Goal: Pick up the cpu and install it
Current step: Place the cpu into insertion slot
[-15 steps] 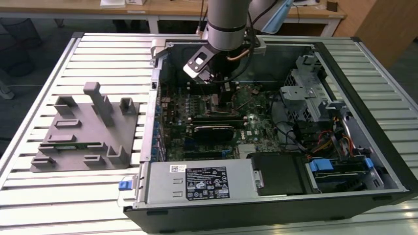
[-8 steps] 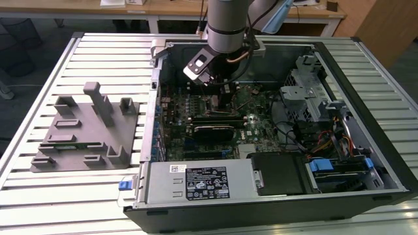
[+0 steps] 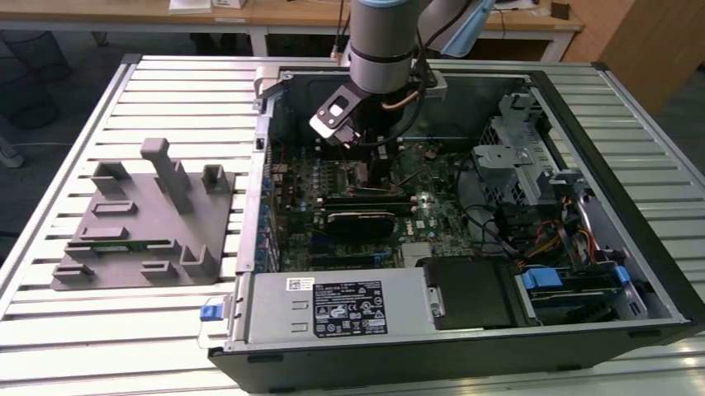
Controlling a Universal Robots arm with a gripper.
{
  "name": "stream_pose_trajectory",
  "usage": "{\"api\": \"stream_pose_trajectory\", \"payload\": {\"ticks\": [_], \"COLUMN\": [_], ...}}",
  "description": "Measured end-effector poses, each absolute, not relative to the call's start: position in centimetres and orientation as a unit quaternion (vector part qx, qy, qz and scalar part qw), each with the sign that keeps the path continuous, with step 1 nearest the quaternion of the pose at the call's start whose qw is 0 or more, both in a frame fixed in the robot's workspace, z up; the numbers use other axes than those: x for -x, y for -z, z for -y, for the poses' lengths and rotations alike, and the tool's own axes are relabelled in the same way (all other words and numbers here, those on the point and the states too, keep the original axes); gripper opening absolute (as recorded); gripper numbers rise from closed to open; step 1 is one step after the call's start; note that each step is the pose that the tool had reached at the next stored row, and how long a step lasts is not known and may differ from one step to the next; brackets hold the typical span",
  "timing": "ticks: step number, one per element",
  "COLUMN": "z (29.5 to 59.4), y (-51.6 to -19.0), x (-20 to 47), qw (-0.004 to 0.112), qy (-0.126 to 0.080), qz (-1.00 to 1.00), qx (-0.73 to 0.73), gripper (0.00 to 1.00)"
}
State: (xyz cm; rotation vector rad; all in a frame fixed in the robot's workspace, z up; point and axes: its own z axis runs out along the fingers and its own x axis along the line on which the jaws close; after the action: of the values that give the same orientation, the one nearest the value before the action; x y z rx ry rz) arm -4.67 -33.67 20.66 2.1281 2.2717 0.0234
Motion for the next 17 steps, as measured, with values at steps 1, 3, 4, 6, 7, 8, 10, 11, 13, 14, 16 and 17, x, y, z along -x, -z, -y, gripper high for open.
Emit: {"api": "stream_pose_trajectory", "payload": {"ticks": [1, 3, 4, 6, 7, 8, 10, 11, 13, 14, 16, 17], "z": [33.67, 33.67, 33.67, 33.67, 33.67, 33.67, 33.67, 33.67, 33.67, 33.67, 33.65, 33.63], "y": [-20.58, -20.46, -20.41, -20.31, -20.26, -20.21, -20.12, -20.08, -20.01, -19.96, -19.85, -19.8], "x": [4.66, 4.64, 4.63, 4.61, 4.6, 4.6, 4.57, 4.55, 4.52, 4.52, 4.51, 4.51], "qw": [0.014, 0.014, 0.014, 0.014, 0.014, 0.014, 0.014, 0.014, 0.014, 0.014, 0.014, 0.014], "qy": [-0.008, -0.008, -0.008, -0.008, -0.007, -0.008, -0.008, -0.007, -0.007, -0.007, -0.007, -0.007], "qz": [-0.73, -0.729, -0.729, -0.729, -0.729, -0.729, -0.728, -0.728, -0.728, -0.727, -0.727, -0.727], "qx": [-0.684, -0.684, -0.684, -0.685, -0.685, -0.685, -0.685, -0.685, -0.686, -0.686, -0.687, -0.687], "gripper": [0.53, 0.53, 0.53, 0.53, 0.53, 0.53, 0.53, 0.53, 0.53, 0.53, 0.53, 0.53]}}
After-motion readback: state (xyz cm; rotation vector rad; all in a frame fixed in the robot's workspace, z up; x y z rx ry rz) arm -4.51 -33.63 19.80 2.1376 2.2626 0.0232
